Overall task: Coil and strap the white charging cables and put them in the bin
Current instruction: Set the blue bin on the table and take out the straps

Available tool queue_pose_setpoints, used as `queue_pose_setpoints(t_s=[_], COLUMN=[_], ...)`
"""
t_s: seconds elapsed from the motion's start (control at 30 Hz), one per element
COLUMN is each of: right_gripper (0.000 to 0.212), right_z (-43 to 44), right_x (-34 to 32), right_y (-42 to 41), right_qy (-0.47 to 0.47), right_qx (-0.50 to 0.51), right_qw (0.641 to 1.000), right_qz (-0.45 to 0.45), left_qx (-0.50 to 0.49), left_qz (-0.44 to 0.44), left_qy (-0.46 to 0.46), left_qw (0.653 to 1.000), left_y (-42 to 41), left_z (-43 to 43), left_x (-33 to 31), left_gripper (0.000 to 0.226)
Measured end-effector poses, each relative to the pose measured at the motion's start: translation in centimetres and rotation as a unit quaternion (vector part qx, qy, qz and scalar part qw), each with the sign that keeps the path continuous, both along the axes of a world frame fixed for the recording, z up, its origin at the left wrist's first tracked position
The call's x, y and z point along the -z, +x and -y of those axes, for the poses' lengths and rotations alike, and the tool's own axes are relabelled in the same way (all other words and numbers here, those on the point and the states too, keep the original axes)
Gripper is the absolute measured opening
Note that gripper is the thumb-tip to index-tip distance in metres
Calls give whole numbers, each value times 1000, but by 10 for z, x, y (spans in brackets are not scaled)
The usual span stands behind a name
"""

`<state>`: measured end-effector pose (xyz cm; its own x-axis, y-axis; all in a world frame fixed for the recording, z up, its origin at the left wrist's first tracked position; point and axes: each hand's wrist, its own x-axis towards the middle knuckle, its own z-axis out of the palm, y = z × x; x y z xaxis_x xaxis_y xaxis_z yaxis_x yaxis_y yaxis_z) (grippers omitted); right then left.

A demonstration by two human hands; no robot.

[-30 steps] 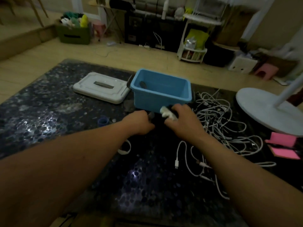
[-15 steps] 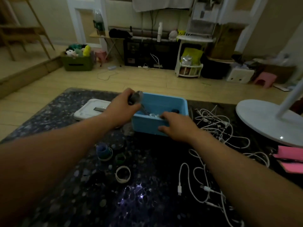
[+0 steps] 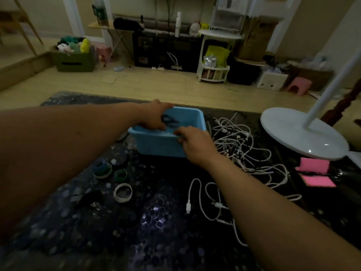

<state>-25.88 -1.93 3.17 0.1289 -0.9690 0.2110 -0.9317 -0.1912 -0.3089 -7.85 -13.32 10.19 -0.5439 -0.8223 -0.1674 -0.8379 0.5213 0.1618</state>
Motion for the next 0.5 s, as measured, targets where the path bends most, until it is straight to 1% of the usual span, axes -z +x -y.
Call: queue_pose_setpoints(t_s=[0.03, 0.07, 0.13, 0.17, 0.23, 0.3, 0.43, 0.5], right_gripper=[26, 25, 22, 21, 18, 19, 22, 21], right_z=[1, 2, 1, 1, -1, -2, -7, -10], right_x=[1, 1, 1, 1, 1, 1, -3, -3], right_y=[0, 0, 0, 1, 4, 6, 8, 9], right_qy=[-3, -3, -2, -5, -13, -16, 3, 5], right_qx=[-1, -2, -3, -2, -4, -5, 0, 1], right_qw=[1000, 1000, 1000, 1000, 999, 999, 999, 998], right_qz=[-3, -6, -20, -30, -45, -47, -53, -55], left_qx=[-1, -2, -5, 2, 20, 45, 58, 65], left_qz=[5, -15, -74, -83, -69, -70, -87, -76], left_qy=[-1, -3, -31, -58, -109, -140, -146, -155], left_qw=[1000, 1000, 997, 995, 991, 987, 984, 983], left_y=[3, 7, 19, 28, 42, 49, 49, 49], left_z=[-4, -9, -28, -39, -58, -63, -60, -64], left_x=[3, 7, 23, 33, 49, 61, 65, 65], left_gripper=[83, 69, 31, 29, 39, 37, 38, 35])
